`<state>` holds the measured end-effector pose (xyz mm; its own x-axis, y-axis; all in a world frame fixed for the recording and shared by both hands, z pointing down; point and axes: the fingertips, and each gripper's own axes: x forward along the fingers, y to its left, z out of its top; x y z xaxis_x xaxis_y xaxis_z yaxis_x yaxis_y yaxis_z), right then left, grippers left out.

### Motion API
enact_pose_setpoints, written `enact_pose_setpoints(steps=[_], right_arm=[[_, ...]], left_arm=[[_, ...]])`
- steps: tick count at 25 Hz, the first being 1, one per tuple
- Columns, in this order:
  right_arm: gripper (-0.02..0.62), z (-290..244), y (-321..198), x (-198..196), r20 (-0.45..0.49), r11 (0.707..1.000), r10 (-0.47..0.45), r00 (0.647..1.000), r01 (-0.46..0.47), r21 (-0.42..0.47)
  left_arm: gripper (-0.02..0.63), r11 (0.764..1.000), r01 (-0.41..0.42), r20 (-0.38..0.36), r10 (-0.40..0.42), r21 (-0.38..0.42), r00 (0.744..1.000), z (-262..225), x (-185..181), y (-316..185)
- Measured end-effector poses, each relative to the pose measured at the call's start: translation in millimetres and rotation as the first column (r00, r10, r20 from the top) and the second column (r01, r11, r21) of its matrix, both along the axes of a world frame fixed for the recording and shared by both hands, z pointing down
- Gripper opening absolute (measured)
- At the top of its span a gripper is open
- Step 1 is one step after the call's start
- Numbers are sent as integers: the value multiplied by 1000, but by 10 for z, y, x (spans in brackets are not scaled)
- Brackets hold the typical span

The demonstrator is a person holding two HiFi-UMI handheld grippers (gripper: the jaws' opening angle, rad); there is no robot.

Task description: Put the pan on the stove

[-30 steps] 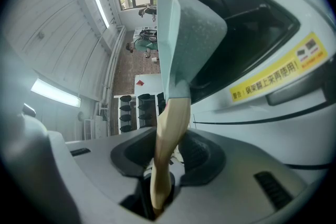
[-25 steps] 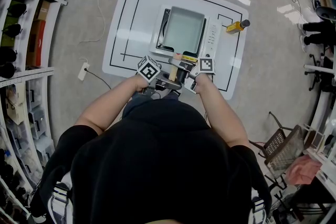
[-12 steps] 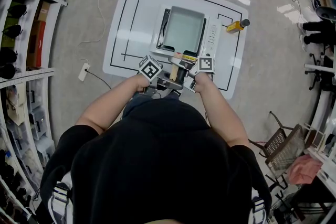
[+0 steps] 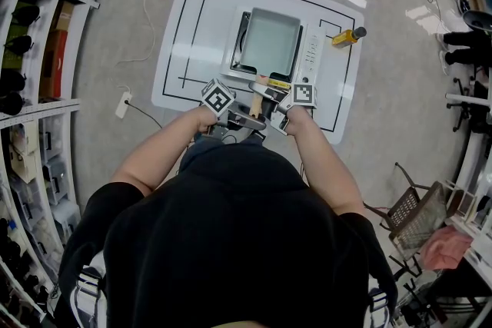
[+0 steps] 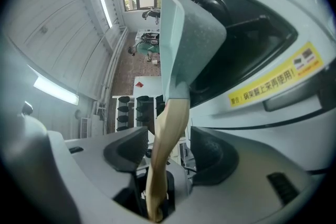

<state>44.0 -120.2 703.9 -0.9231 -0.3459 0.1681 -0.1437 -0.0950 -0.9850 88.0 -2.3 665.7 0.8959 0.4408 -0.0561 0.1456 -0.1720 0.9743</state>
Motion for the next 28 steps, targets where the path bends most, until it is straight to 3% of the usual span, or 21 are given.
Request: enact_pose_setpoints(steps=[4, 14, 25, 28], right_arm=[[244, -33, -17, 4, 11, 1000, 13, 1000, -13, 3], [245, -13, 79, 137, -72, 999, 35, 997, -33, 20], [244, -48, 86, 464, -168, 992, 120, 979, -109, 71], [242, -60, 125, 514, -201, 991, 115, 973, -99, 91]], left_arm=[[216, 1000, 5, 9, -5, 14, 1000, 12, -40, -44], [233, 997, 39, 57, -43, 60, 997, 54, -216, -168], [233, 979, 92, 101, -112, 183, 989, 114, -464, -346], [233, 959, 134, 91, -161, 252, 983, 36, -518, -435]])
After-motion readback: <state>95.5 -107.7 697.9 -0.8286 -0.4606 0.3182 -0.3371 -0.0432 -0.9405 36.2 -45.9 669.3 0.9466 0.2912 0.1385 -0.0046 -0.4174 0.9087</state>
